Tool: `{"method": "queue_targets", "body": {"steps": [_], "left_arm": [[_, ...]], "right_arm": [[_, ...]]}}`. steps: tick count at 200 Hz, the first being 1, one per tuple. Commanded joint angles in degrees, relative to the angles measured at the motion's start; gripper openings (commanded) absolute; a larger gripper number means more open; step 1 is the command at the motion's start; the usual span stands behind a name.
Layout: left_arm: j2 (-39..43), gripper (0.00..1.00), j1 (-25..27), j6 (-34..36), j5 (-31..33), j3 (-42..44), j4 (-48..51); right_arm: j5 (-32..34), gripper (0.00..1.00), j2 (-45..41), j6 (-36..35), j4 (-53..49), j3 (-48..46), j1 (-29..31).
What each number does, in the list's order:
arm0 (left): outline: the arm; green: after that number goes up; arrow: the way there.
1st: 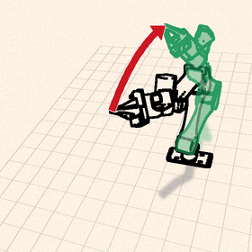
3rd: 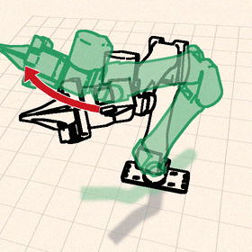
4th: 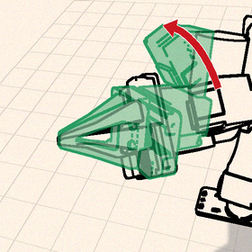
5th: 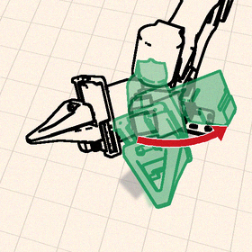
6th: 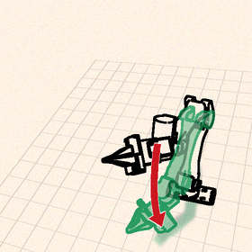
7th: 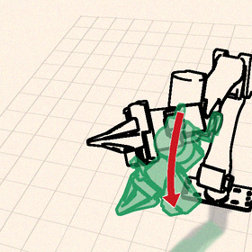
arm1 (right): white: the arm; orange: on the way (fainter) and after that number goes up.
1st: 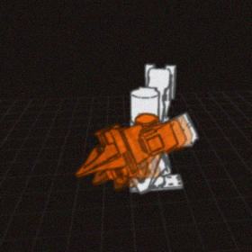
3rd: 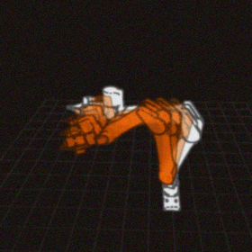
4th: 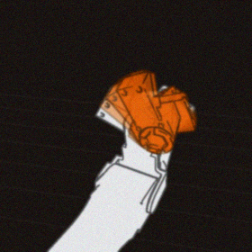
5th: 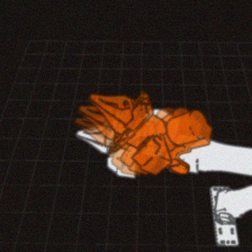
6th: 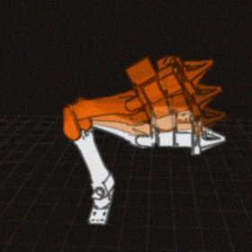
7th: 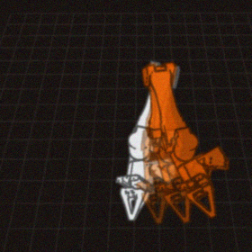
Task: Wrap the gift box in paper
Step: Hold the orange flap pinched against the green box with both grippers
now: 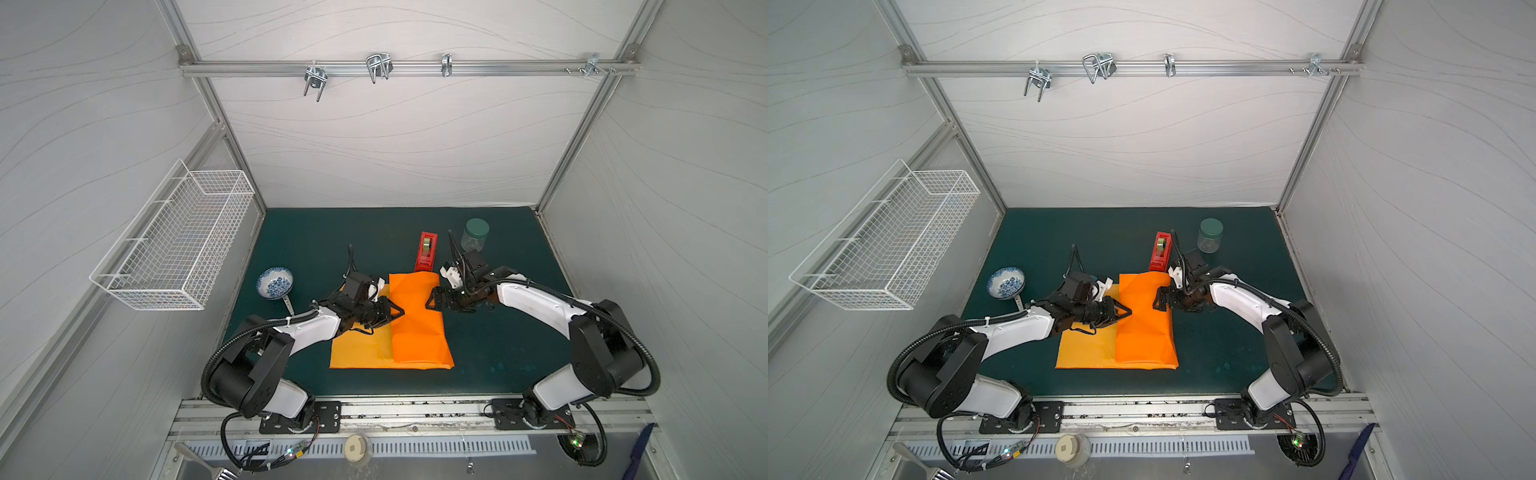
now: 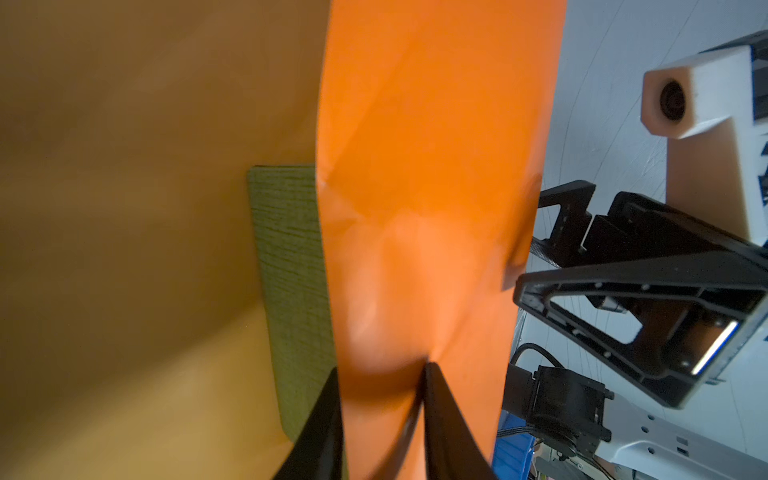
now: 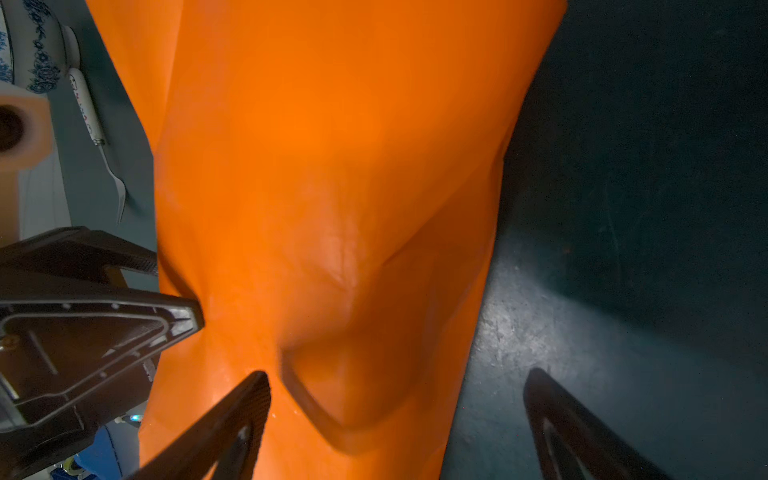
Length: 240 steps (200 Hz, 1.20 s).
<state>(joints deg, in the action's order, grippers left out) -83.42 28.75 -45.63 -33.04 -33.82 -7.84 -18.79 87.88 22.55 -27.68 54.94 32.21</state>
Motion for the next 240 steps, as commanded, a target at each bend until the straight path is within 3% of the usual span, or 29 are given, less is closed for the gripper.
{"method": "queue_targets", "body": {"steps": [1,79,139,209,240], "left_arm": [[-2.1,0.11,-0.3,1.6,2.5,1.9,4.7],[-3.7,0.04,-0.2,-2.4,-1.2,2.2,-0.7],[-4.9,0.02,1.0,-3.4,-0.4,0.8,-1.4],[-5.0,0.0,-0.9,-0.9,-0.8,-0.9,0.8],[-5.1,0.0,0.9,-1.0,-0.8,-2.2,1.5]], "right_arm": [[-1.6,0.96,-0.8,-0.6,-1.1,-0.4,-0.2],[-7.3,0.96,1.8,2.8,4.0,-1.4,0.5],[-7.1,0.96,3.8,1.2,2.7,0.3,0.3],[-7.0,0.95,2.2,-1.4,-0.1,-0.3,-1.3],[-5.2,0.96,1.5,-3.3,-2.3,1.0,-1.7]]}}
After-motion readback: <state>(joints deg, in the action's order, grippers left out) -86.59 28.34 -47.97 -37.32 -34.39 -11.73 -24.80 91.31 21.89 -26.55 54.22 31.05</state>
